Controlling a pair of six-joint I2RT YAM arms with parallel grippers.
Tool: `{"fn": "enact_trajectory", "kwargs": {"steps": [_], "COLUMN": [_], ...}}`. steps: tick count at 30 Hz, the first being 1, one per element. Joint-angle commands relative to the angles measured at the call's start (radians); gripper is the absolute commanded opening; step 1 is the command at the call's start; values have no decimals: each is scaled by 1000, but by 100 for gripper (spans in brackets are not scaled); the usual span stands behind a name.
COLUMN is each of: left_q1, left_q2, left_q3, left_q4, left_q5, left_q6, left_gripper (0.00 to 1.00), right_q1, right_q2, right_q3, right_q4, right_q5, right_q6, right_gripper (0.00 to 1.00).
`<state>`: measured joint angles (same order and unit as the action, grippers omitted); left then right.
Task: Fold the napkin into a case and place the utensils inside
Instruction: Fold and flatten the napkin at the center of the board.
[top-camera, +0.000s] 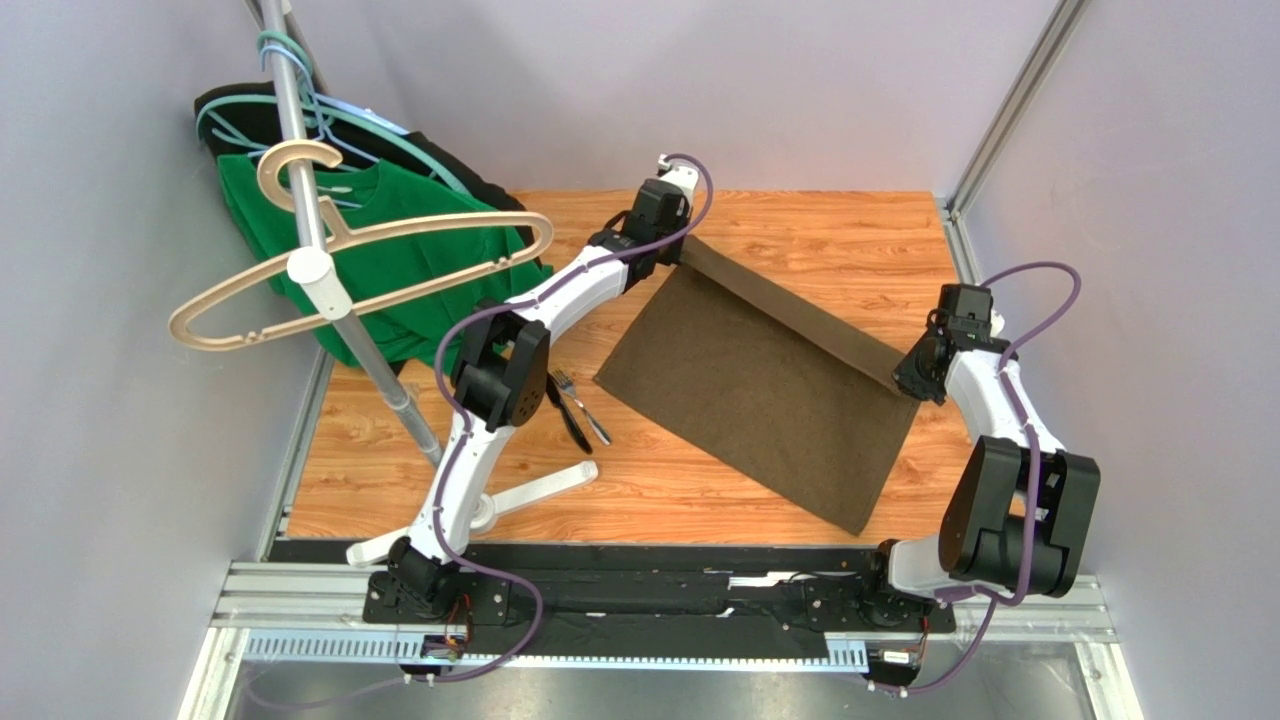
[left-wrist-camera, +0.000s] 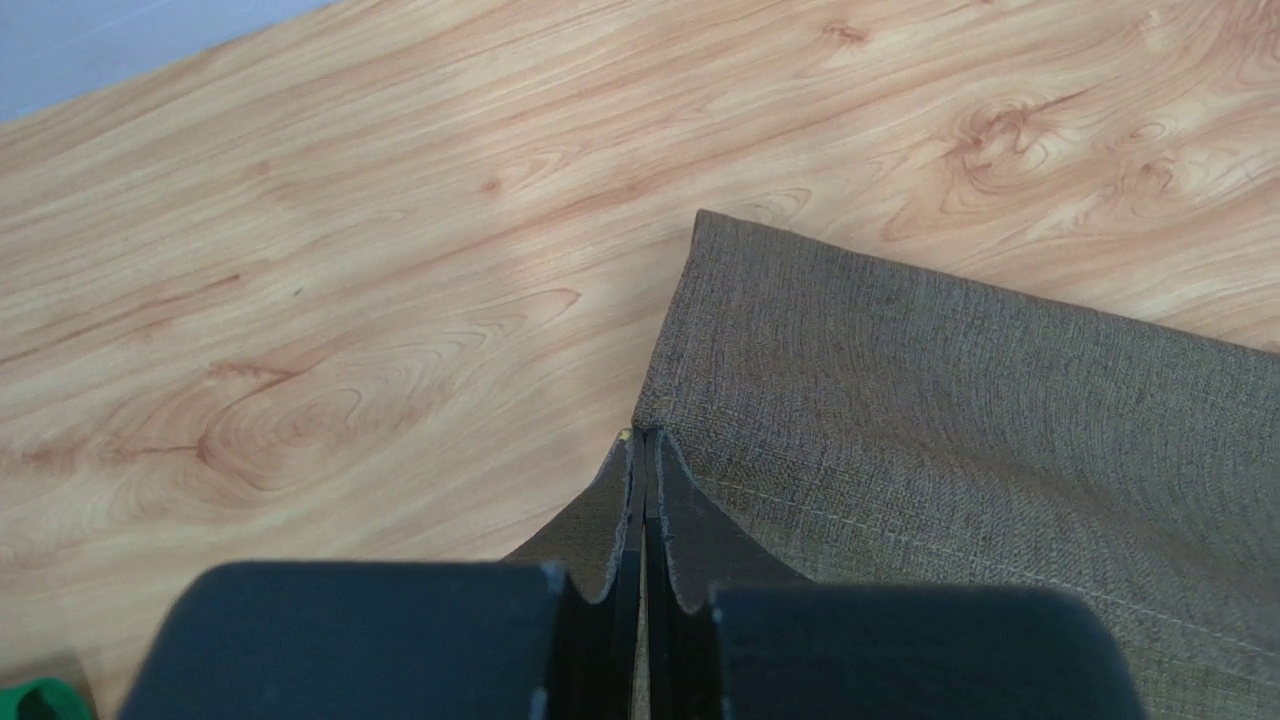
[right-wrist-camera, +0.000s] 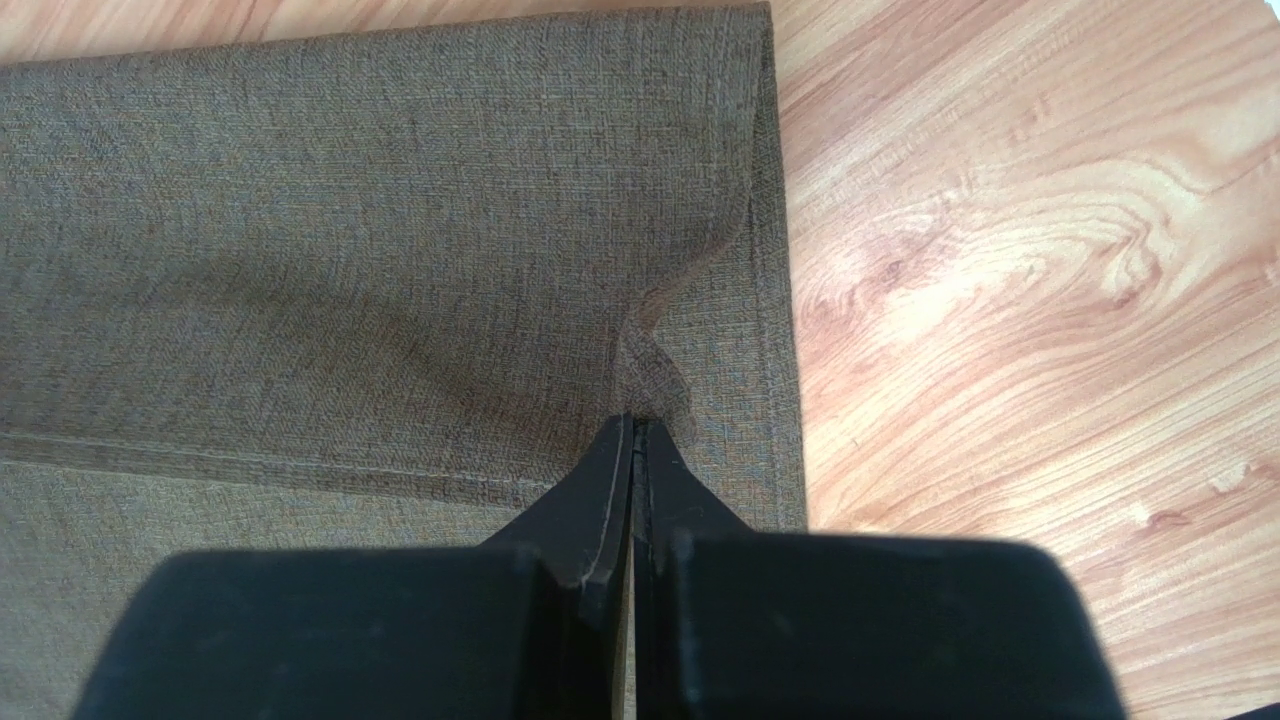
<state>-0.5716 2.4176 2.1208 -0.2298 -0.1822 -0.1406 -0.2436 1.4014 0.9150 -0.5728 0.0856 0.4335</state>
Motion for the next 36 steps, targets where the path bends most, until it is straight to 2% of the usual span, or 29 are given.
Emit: {"fn": "enact_trajectory", "kwargs": {"steps": [1,13,19,24,27,32,36], "left_q1": [16,16,16,19,35,45,45], "left_q2": [-51,-192,-216,-149,-114,-97,-121], "left_q3": [-12,-36,-38,80,139,185,153], "left_q4": [-8,1,67,43,41,41,35], "left_q5": [24,50,50,24,33,36,41], "left_q6": [-33,-22,-60,-57,-83,-70,-59], "left_gripper": [0,0,0,0,0,0,0], "right_q1": [-2,-8,-13,-3,0,4,7], "right_q2": [7,-127,16,213,278,314,262], "right_q3": [19,102,347,602,735,759,664], "right_q4": [13,-87,-36,-32,-76,-93,-93], "right_q5": [11,82,105,66,59,40,46], "right_q6": [4,13,22,-12,-30,-35,-29], "right_gripper": [0,0,0,0,0,0,0]}}
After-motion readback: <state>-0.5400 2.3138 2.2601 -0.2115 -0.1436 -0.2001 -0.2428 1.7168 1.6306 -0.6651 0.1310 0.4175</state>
